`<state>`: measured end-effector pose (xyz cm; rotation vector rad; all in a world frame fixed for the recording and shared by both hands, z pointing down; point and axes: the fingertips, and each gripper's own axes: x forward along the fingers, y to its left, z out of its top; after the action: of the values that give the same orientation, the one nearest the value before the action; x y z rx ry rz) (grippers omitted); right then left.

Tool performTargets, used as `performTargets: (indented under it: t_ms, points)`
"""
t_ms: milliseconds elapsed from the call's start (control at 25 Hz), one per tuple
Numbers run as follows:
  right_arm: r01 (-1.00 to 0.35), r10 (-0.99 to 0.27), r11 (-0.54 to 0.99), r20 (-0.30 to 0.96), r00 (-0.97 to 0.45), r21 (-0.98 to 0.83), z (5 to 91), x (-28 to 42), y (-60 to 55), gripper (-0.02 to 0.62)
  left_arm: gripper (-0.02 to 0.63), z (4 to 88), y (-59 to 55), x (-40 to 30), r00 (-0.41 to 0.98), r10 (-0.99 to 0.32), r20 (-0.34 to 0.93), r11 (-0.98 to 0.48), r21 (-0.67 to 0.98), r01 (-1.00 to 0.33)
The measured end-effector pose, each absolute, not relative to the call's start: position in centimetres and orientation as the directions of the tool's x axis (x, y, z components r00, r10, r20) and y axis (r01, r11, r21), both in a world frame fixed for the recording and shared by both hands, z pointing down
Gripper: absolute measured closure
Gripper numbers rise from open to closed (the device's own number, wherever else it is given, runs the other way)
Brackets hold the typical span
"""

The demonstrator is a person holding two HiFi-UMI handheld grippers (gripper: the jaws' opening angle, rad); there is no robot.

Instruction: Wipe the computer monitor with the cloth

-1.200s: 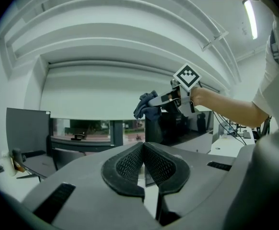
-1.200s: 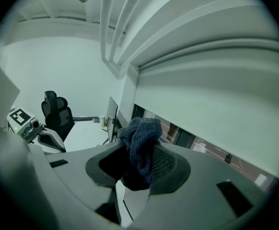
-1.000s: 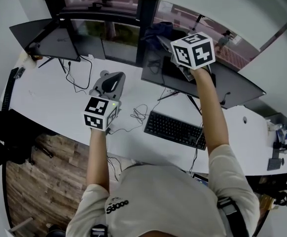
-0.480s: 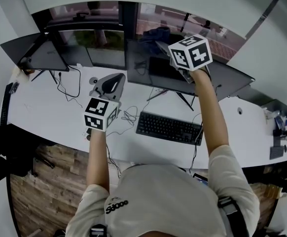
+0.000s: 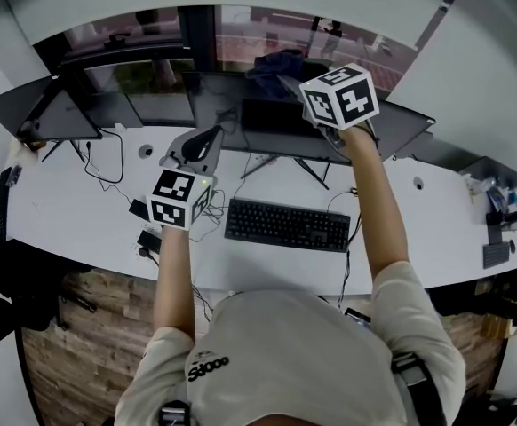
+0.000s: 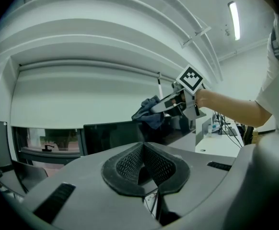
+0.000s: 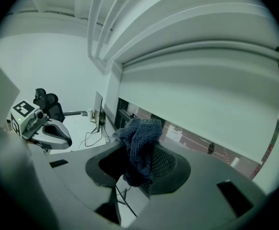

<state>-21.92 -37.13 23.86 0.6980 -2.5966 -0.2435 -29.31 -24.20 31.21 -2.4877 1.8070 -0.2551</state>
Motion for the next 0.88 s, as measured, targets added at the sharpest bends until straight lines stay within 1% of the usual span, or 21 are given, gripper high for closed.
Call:
performTargets:
  t_ms: [400,880]
  points:
    - [-0.487,-0.551,0.834,0.347,-0.759,0.258,24.1,-13.9,-38.6,0.491,0.589,31.2,-26.5,-22.9,0.324,-0.94,0.107,-0.337,-0.143,-0.931]
    - [-0.572,-0.617,0.787,0.3,-0.728,0.231,24.1,-3.4,-40.5,0.491,0.589,31.4,-29.3,-14.4,0.358,-0.922,0.148,-0.378,-0.134,-0.916]
